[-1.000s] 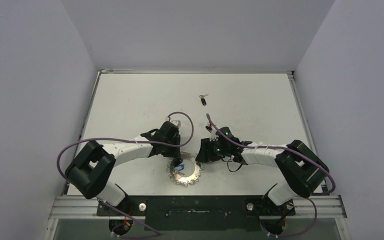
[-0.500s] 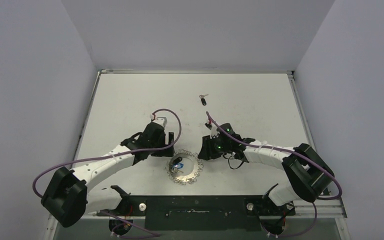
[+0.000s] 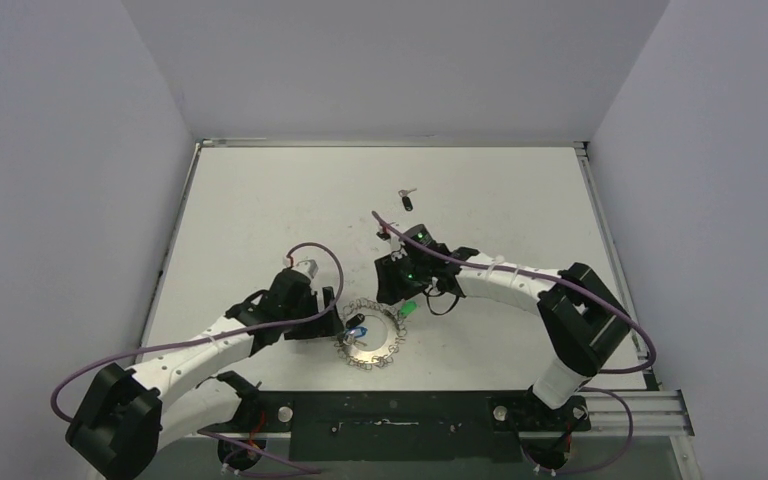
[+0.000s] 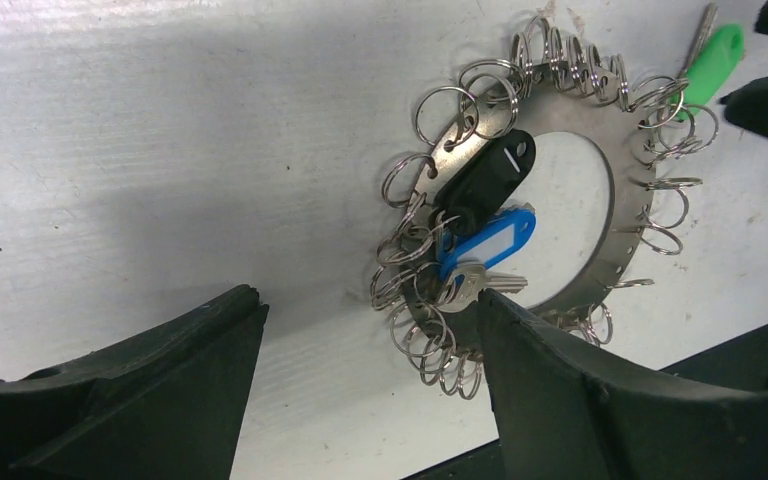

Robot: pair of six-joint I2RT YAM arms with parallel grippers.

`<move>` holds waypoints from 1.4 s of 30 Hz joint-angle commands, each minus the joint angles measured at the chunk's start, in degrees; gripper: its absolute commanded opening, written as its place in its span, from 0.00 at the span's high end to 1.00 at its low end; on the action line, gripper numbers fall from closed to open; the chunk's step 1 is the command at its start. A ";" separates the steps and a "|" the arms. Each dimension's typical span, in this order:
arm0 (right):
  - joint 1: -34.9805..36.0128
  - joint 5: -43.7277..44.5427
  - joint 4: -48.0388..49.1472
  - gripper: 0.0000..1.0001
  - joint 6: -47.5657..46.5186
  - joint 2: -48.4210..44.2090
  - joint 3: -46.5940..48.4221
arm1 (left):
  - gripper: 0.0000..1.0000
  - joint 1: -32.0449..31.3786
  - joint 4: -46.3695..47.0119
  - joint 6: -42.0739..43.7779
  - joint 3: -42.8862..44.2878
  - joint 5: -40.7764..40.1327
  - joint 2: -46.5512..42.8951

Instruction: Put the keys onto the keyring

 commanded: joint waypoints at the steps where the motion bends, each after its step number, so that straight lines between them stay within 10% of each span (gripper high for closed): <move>1: 4.69 9.03 -8.67 0.55 -4.59 2.80 7.10 | 0.26 0.83 2.87 -4.59 -1.64 1.53 -3.45; 20: 12.19 21.62 -15.91 0.53 -6.45 13.09 18.29 | 0.35 1.50 -2.82 -5.46 -2.38 -1.57 -10.61; 32: 10.43 27.16 -16.22 0.72 -5.35 8.02 16.20 | 0.45 1.50 -2.42 -4.96 -3.26 -0.86 -10.12; 42: 10.25 23.88 -15.92 0.46 -7.17 8.13 17.74 | 0.56 1.51 -1.20 -5.30 -3.70 -0.55 -10.12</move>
